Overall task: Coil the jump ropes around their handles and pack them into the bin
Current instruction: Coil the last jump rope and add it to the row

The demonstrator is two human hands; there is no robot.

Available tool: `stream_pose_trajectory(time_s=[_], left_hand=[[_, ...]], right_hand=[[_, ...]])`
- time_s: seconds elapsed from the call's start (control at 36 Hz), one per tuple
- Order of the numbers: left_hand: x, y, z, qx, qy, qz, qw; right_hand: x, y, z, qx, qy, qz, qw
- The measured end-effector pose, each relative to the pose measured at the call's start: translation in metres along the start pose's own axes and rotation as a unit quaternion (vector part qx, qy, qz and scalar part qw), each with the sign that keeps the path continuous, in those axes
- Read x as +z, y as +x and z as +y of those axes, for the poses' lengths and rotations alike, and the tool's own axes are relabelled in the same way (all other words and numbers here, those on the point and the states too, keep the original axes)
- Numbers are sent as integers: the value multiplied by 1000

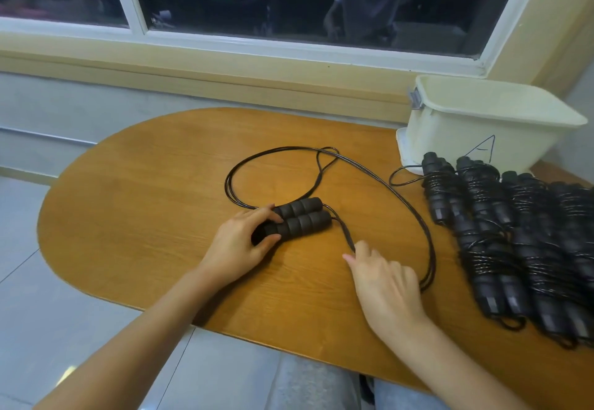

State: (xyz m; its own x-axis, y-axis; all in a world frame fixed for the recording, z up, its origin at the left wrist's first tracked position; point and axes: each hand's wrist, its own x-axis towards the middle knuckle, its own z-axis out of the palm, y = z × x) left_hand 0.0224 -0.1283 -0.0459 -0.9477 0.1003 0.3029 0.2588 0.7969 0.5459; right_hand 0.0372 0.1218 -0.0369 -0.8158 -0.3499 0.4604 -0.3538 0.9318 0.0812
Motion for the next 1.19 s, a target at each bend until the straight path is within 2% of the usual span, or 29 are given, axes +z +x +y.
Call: stream_pose_trajectory(time_s=[0.11, 0.25, 0.42, 0.53, 0.67, 0.86, 0.97, 1.11, 1.19], left_hand=[[-1, 0, 6, -21, -16, 10, 1000], [-6, 1, 12, -36, -5, -3, 999], [-15, 4, 22, -47, 17, -67, 996], [-15, 12, 30, -67, 115, -131, 982], [-15, 21, 43, -68, 184, -153, 969], [-17, 27, 39, -68, 190, -129, 971], [-14, 25, 31, -65, 161, -87, 981], [-4, 15, 12, -54, 77, -55, 994], [0, 11, 7, -36, 69, -39, 996]], right_hand=[[5, -13, -17, -40, -11, 96, 994], [10, -22, -55, -99, 10, 119, 988], [7, -19, -81, -116, 22, 95, 988], [7, -18, -84, -118, 20, 87, 989], [5, -21, -79, -142, 36, 70, 987], [7, -8, -47, -180, 121, 55, 975], [8, 12, -6, -197, 183, 11, 963], [12, 27, 31, -157, 219, -83, 959], [15, 30, 37, -149, 235, -101, 955]])
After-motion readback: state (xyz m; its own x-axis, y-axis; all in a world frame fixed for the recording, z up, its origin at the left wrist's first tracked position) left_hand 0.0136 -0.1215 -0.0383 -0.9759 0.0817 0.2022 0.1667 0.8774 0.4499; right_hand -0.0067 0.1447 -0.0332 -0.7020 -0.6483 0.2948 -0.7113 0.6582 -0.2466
